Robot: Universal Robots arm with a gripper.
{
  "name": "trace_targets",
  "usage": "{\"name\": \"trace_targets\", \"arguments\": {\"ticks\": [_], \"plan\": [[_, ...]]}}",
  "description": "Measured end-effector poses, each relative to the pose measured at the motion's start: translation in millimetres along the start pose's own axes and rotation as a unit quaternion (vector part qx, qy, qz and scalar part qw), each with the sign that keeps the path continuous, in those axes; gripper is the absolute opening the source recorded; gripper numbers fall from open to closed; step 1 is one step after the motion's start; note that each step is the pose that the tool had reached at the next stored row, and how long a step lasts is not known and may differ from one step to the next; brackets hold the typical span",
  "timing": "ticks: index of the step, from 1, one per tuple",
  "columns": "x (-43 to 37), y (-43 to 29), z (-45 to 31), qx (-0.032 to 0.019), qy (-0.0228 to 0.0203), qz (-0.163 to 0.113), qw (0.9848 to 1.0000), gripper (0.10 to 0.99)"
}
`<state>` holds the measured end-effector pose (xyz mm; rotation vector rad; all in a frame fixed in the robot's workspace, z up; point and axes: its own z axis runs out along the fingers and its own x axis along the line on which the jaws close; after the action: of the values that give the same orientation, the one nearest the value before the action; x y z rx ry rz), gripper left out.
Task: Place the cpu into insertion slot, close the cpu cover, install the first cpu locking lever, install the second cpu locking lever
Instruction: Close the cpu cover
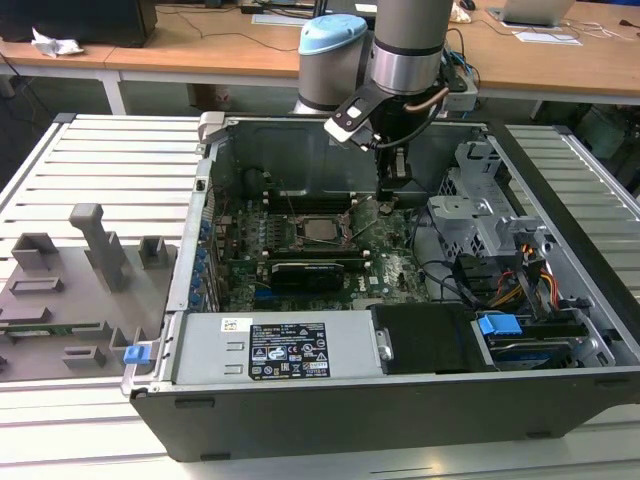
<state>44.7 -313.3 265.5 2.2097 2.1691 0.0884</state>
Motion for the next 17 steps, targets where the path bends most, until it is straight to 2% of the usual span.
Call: {"name": "trace_targets", "arguments": {"ticks": [6,10,17], "plan": [[0.0,3.4,4.4,0.0000,0.0001,-0.002,1.0000,0.106],[0.0,5.1,11.1,0.0001,0.0002,-0.003,1.0000,0.106],[-0.1,3.2,13.3,0.0001,0.0002,-0.003,1.0000,0.106]]}}
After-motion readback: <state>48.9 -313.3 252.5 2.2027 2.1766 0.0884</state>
